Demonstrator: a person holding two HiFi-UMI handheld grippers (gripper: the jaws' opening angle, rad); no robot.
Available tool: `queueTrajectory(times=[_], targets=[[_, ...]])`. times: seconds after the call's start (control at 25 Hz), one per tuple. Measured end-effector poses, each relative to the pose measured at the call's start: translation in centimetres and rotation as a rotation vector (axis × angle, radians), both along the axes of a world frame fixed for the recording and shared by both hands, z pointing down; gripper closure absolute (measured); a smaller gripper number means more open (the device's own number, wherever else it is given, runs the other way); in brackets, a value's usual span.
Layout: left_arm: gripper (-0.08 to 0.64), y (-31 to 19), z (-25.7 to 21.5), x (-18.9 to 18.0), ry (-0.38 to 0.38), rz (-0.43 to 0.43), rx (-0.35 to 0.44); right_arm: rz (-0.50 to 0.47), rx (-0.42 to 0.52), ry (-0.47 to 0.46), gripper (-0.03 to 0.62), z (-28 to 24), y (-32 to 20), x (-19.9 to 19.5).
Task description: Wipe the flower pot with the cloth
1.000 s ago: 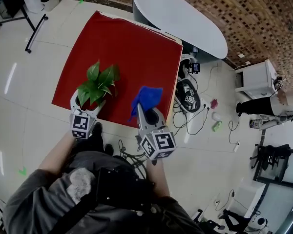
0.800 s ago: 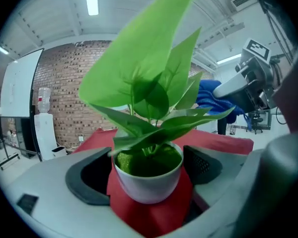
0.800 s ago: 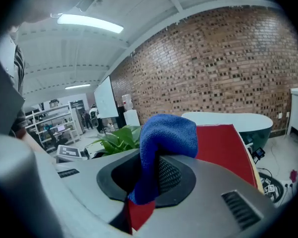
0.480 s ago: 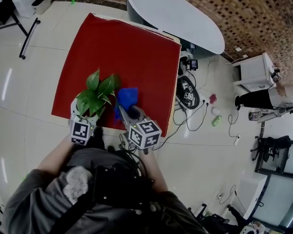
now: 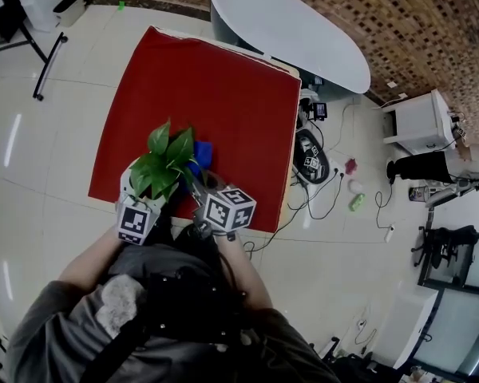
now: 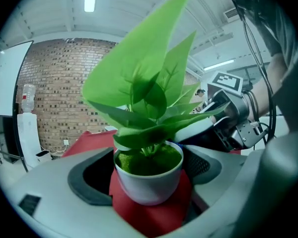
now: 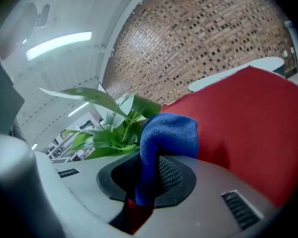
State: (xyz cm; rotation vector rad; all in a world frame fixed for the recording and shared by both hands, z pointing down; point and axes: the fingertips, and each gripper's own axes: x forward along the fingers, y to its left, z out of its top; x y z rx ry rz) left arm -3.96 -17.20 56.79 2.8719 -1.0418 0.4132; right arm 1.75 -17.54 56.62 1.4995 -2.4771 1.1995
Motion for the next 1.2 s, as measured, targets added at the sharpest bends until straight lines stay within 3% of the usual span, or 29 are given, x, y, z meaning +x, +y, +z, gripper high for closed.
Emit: queueTrajectory(times=[0.16,0.28,0.48,0.72,0.92,1.2], targets=[[0.098,-0.6,-0.2,0.2,-0.011,0.02,0.004,0.014,-0.054,-0.013,0.517,1.6,-0.6,0.2],[0.098,-0.6,-0.1,0.1,-0.005,0.035,-0.003,-0.036,-0.073,-0.021,0.517,2.5,-0.6,-0.1],[0.098,-0.5,-0.2,0.2,0.001,0.092,-0.003,-0.182,-0.129,0.111,0.517,4.7,-0.5,-0.6],[0.095,-0.6,0.3,0.0,0.0,0.202,-0.024,-0.27,-0.157,0.278,0.517,6.7,-0.2,-1.0],[0.095,-0.7,0.4,0.0,0.003,0.269,-0.041,-0.286,-0.152,0.341,0.517,7.2,-0.1,-1.1],[0.09,-1.0,0.3,0.1,-0.05,0.331,-0.05,-0.23,-0.146,0.329,0.516,6.5,-0.2,-1.1]])
